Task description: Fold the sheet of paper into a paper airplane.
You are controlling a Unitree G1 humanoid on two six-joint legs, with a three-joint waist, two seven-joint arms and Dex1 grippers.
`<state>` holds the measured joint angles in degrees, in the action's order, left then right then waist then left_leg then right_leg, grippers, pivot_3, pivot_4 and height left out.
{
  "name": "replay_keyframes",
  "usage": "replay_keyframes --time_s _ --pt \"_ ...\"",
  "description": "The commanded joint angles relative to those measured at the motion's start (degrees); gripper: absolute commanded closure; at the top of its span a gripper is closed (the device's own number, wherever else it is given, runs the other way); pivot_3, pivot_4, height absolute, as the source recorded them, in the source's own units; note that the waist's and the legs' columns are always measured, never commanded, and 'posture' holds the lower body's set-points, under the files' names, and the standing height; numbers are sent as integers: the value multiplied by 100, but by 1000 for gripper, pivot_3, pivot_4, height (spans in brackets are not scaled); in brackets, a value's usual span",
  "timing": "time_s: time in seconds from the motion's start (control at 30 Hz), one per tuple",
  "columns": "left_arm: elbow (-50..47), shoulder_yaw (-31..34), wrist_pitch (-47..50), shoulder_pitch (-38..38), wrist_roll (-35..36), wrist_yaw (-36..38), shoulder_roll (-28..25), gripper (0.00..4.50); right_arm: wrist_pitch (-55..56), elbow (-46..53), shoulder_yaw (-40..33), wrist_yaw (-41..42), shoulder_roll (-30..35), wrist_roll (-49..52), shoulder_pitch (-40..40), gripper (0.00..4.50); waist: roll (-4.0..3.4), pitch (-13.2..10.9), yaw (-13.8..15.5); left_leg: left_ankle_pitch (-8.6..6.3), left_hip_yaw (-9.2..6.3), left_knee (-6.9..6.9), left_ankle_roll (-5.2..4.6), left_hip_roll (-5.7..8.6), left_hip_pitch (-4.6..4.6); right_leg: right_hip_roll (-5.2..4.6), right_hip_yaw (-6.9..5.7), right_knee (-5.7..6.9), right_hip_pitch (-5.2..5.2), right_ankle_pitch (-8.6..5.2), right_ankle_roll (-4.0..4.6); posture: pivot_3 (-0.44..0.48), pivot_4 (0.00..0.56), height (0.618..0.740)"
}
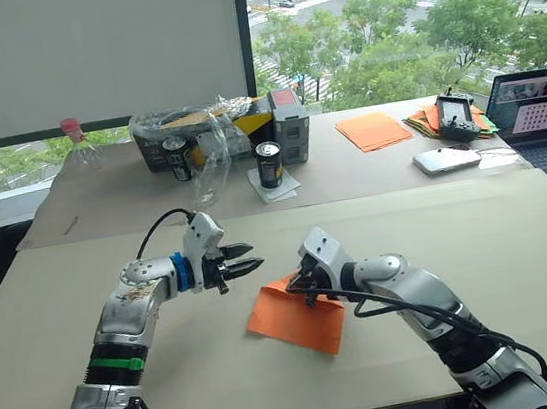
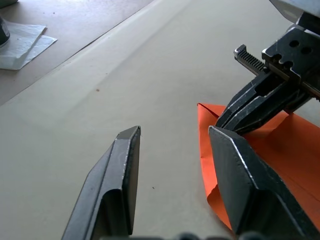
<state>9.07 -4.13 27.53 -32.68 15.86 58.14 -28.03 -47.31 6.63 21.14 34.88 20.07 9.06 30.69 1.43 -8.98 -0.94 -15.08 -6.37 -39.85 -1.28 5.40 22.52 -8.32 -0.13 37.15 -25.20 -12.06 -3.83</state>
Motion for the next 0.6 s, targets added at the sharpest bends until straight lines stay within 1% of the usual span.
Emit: replay_keyframes --time_s 0.03,0.1,0.17,0.3,0.37,0.43,0.5,0.6 --pt "-37 -277 -66 -52 -208 -174 98 3841 1 -35 54 29 -11 -55 -39 4500 0 0 -1 0 0 0 0 0 0 0 0 1 0 0 0 0 150 695" --pt "-45 -448 -94 1 -337 -259 142 4484 1 -35 47 26 -9 -58 -43 4500 0 0 1 0 0 0 1 0 0 0 1 1 -1 0 0 0 150 695" --pt "-85 -524 -43 53 -366 -329 193 4484 -3 -35 40 23 -7 -60 -45 4500 0 0 -1 0 0 1 1 0 0 0 1 1 -1 0 0 0 150 695" --pt "-187 -878 -118 336 -616 -380 201 4484 -38 1 2 -28 1 -66 -65 4500 0 0 -4 0 0 2 1 0 0 0 2 1 -3 0 1 0 150 695" --pt "-157 -903 -45 457 -579 -427 293 4484 -44 -1 -8 -46 -5 -65 -62 4500 0 0 1 0 0 2 1 0 0 0 2 1 -2 0 1 0 150 695" --pt "-166 -1049 -183 563 -699 -411 282 4484 -40 -4 -6 -51 -7 -68 -58 4500 0 0 14 0 0 1 1 0 -2 0 2 1 1 0 1 0 150 695" --pt "-233 -1061 -153 621 -696 -452 334 4484 -39 -5 -8 -59 -7 -72 -48 4500 0 0 16 0 0 1 0 0 -4 -1 2 0 4 0 1 0 150 695" --pt "-286 -1174 -267 718 -874 -513 308 4484 -12 -5 -29 -93 -10 -84 -36 4500 0 0 19 -1 1 1 0 0 -6 -1 2 0 4 0 1 0 150 695"
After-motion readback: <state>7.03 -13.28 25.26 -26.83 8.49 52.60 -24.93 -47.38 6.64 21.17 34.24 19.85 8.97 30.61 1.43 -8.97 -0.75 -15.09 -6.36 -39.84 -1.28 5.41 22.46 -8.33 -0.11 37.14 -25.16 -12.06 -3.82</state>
